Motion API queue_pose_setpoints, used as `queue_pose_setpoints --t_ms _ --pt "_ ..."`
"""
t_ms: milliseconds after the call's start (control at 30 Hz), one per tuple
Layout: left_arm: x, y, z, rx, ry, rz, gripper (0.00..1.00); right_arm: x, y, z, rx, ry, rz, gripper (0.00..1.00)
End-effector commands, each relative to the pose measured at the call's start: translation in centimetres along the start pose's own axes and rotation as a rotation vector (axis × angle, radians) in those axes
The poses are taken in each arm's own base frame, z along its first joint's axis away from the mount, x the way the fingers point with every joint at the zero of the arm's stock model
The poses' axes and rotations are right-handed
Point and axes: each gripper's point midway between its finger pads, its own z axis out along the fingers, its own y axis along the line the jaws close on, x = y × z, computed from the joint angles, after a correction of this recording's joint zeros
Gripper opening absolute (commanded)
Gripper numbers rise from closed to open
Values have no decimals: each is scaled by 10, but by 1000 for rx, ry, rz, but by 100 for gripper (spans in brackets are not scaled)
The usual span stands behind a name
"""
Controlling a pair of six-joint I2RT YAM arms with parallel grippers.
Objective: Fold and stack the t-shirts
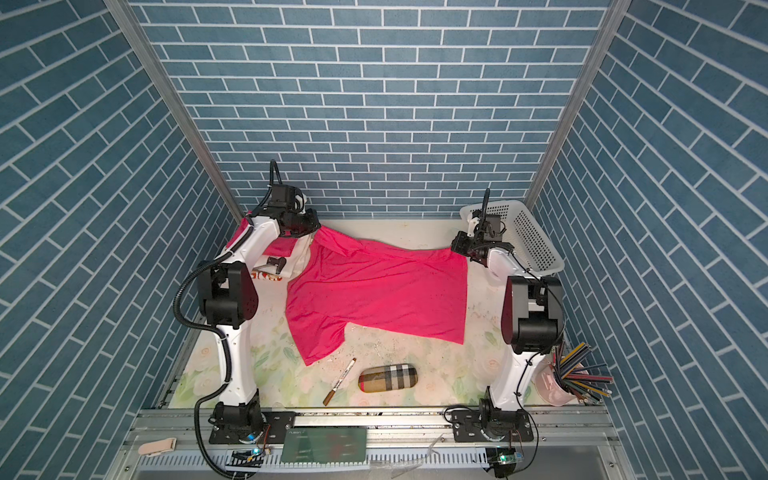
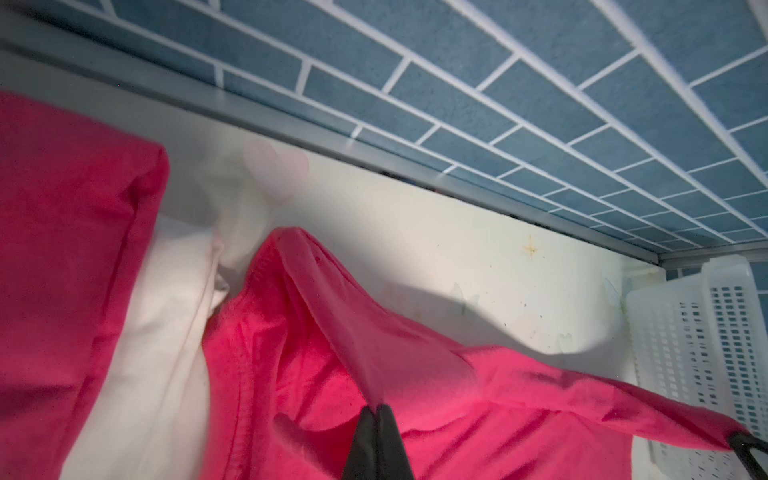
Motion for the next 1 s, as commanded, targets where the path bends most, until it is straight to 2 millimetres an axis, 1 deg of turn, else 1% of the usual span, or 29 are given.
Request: queue_pose_setpoints --t_ms 0,167,333,467,633,733,800,900,967 --pt "-1 -3 -15 61 -14 -44 0 -6 5 -21 -11 -29 17 0" --pt "10 -4 -30 100 -13 -67 0 5 3 -31 -6 -30 28 0" --pt "24 13 -39 106 -10 -109 0 26 -2 -38 1 -18 46 0" --pt "42 28 -43 98 4 -137 0 47 -9 -39 7 2 63 0" --pt "70 48 -42 96 27 -182 0 77 -21 -33 29 50 82 0" --pt "84 56 -41 90 37 -204 0 96 -30 -32 51 73 102 0" --pt "92 59 -40 95 42 -219 0 104 -35 -32 67 82 111 0" --pt "98 62 -36 103 54 -235 0 113 -42 -32 83 93 125 0" --pt "96 61 -35 110 55 -238 0 113 -44 -33 81 91 134 0"
